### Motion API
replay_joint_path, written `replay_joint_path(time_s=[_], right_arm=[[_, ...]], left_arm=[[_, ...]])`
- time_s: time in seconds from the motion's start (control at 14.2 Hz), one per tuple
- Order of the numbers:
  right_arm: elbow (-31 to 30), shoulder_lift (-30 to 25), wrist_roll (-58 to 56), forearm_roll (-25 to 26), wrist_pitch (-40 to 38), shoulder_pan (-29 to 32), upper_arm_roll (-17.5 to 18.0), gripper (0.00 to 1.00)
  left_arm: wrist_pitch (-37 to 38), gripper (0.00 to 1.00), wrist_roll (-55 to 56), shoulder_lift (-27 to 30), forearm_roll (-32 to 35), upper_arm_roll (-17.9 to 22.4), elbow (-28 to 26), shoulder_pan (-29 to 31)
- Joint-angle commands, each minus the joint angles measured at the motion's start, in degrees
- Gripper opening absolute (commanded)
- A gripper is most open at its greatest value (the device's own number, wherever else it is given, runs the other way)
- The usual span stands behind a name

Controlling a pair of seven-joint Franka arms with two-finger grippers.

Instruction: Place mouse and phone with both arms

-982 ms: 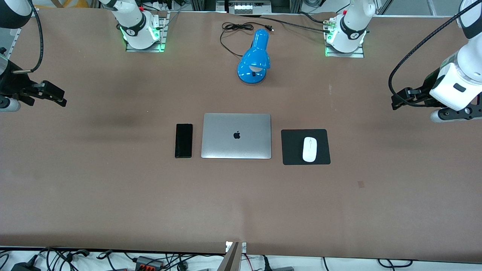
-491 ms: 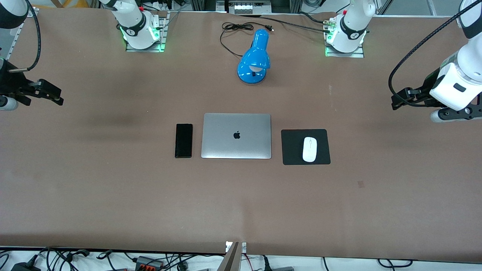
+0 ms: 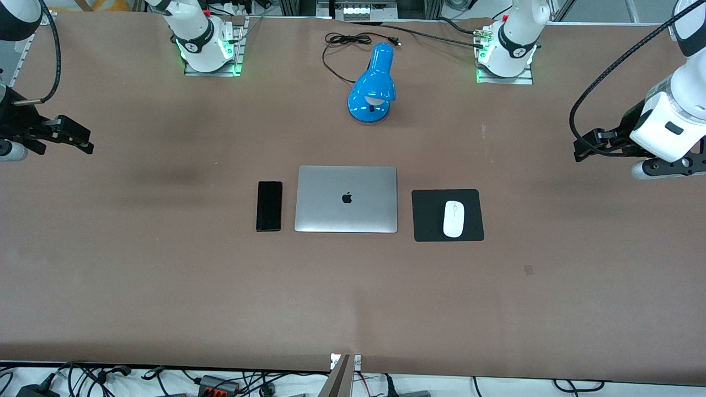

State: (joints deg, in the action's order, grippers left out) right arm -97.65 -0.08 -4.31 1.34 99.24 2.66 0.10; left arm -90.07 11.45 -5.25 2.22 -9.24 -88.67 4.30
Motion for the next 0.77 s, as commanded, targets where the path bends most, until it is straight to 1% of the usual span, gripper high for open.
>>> replay_joint_path(time_s=[0.0,0.28,0.42,0.7], right_arm=[[-1.1,-1.9,1.5,0.2,-0.5,0.1,0.3,1.00],[-1.1,-2.4,0.9,0.4,-1.6,0.2,0.3,1.00],[-1.1,-2.4,0.9,0.4,-1.7,0.2,0.3,1.00],[-1.1,-2.6,0.9,0.4,-1.8,0.2,0.3,1.00]], left_arm=[[0.3,1.00,-1.8,0.6,-0.5,0.5,0.2,-0.5],[0.0,1.00,-1.3,0.2,-0.6,0.3,0.3,-1.0],[0.0,1.00,-1.8,0.2,-0.9,0.9,0.3,-0.3],[0.0,1.00,-1.8,0.2,-0.9,0.9,0.3,-0.4]])
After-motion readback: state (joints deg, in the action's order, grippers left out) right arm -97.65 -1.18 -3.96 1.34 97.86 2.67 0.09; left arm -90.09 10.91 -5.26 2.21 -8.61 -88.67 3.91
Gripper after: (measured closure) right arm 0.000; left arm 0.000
